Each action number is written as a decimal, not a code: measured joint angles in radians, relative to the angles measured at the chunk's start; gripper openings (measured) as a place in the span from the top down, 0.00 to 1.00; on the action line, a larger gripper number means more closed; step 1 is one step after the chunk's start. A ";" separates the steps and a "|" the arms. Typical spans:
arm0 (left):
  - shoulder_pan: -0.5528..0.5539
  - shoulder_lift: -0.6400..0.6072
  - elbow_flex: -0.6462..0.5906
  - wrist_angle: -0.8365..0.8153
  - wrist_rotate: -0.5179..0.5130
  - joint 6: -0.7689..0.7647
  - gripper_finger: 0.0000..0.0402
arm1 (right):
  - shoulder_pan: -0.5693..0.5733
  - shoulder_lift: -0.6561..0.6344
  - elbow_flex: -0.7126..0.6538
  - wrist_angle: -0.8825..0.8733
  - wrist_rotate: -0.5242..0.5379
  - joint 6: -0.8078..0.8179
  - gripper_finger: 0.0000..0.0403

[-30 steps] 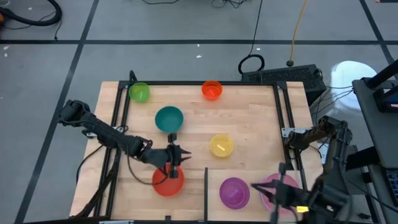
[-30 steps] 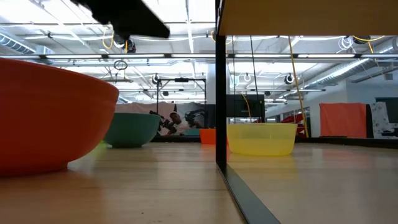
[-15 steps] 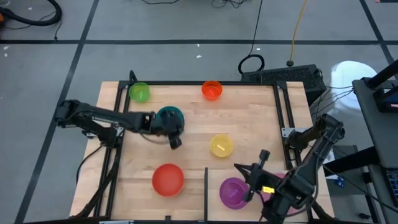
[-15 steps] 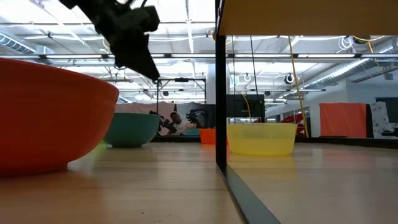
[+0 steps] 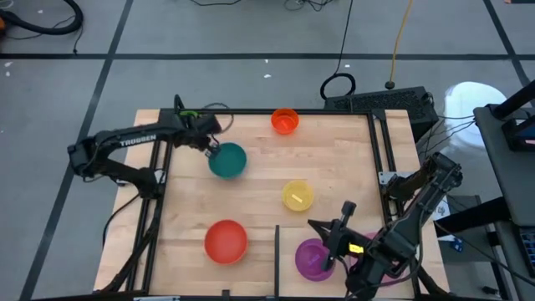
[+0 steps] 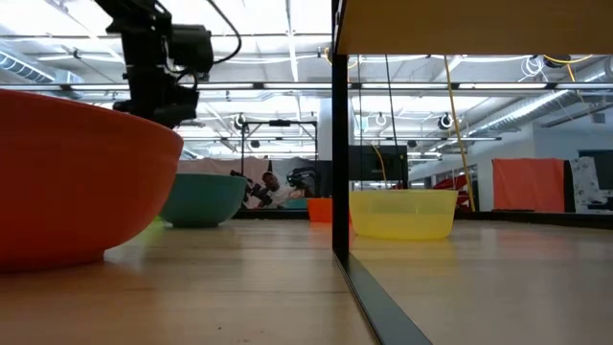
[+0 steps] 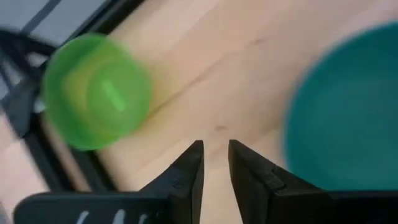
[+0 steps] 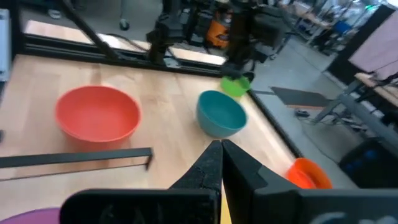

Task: Place and stack bowls onto a shelf
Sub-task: Stack the light green bowl on top of the purple bowl on the shelf

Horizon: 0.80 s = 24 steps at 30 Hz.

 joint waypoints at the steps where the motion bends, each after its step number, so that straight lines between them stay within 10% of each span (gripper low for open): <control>1: 0.034 0.000 -0.005 0.000 0.016 0.007 0.78 | 0.001 0.000 0.000 0.012 -0.006 -0.004 1.00; 13: 0.240 0.006 -0.100 0.115 0.037 0.152 0.51 | -0.005 0.000 0.000 0.088 -0.055 -0.075 1.00; 24: 0.288 0.030 -0.169 0.268 -0.026 0.244 0.53 | -0.026 0.000 0.000 0.111 -0.054 -0.079 1.00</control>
